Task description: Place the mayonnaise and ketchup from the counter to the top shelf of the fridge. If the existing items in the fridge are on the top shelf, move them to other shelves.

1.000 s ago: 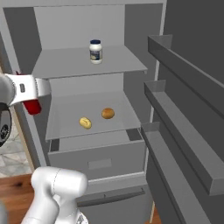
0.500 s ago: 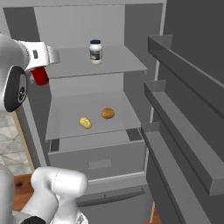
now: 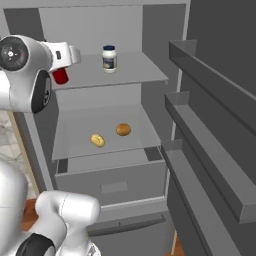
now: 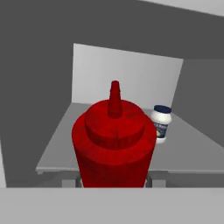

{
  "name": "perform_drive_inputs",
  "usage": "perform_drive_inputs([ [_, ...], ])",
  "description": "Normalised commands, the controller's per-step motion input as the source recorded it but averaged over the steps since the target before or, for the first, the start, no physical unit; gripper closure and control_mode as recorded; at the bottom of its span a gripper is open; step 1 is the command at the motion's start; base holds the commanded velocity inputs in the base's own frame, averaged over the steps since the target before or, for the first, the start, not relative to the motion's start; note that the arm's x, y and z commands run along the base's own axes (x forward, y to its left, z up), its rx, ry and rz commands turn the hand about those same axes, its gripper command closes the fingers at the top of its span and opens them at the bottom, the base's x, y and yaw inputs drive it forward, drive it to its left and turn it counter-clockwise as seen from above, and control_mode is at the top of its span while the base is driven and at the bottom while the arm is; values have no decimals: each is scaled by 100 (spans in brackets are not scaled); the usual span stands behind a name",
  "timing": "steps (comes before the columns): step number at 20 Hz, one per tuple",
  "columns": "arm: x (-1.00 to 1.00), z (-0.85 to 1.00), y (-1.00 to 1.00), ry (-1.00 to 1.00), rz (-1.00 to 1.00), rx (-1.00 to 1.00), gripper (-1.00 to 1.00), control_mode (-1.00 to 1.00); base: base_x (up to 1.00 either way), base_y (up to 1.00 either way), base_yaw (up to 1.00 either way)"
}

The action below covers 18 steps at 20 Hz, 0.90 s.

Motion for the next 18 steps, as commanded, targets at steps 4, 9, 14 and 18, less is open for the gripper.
perform_drive_inputs([
  [4, 68, -8, 1, 0, 0, 0, 100, -100, 0, 0, 0],
  [9, 53, -16, 14, 10, 0, 0, 100, -100, 0, 0, 0],
  [14, 42, -22, 18, 10, 0, 0, 100, -100, 0, 0, 0],
  [18, 39, -26, 17, 5, 0, 0, 100, -100, 0, 0, 0],
])
